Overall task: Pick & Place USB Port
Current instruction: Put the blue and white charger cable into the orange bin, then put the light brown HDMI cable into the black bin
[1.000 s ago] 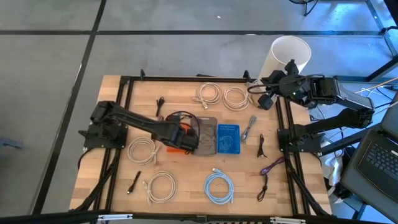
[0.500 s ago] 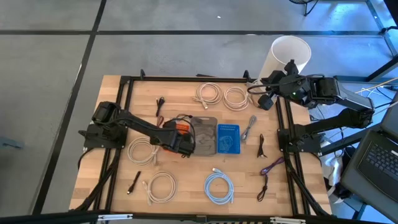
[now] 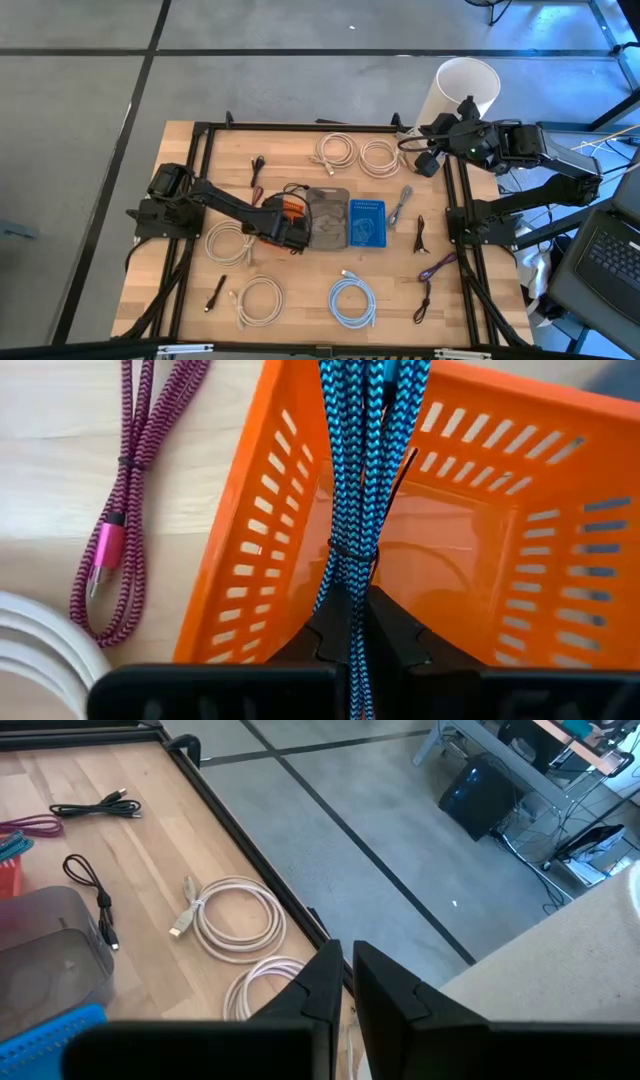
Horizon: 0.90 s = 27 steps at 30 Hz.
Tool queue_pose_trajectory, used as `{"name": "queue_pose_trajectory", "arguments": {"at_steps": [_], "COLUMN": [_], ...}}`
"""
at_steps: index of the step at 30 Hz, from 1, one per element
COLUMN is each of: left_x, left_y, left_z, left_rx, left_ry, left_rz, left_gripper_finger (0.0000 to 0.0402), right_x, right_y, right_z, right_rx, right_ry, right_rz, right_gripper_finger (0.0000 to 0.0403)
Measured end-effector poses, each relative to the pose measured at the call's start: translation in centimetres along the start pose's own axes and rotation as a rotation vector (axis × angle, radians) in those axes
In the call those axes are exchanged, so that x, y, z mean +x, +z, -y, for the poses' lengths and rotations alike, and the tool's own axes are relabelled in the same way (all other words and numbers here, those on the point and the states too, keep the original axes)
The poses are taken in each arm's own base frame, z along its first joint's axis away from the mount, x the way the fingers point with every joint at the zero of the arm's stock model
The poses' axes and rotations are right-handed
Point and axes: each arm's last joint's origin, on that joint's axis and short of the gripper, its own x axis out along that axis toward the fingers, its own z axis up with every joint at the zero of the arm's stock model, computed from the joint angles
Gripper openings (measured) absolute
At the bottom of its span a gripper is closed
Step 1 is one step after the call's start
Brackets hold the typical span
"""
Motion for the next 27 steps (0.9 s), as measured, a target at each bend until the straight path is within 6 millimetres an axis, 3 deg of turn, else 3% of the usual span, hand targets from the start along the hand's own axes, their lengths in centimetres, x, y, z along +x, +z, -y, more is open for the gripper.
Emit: {"name": "queue_pose_trajectory", "arguments": {"at_steps": [6, 11, 18, 27], "left_x": [0.1, -0.4, -4.1, -9.9], "left_y": [0.0, 0.1, 2.7, 8.2], "left_z": [-0.1, 0.2, -0.8, -5.9], "left_rx": [0.024, 0.035, 0.049, 0.190], "left_ry": [-0.003, -0.031, -0.139, -0.236], "left_rz": [-0.001, -0.031, 0.011, 0.153], "left_gripper_finger": [0.0015, 0.0064, 0.0145, 0.0184], "right_x": [0.0, 0.0, 0.0, 0.0], "right_y": [0.0, 0.0, 0.0, 0.1], "right_z": [0.0, 0.0, 0.0, -0.2], "right_rx": [0.001, 0.001, 0.000, 0.072], "right_ry": [0.000, 0.000, -0.001, 0.078], "right_rz": [0.000, -0.001, -0.001, -0.007], "right_gripper_finger": [0.0033, 0.0033, 0.0033, 0.0033]}}
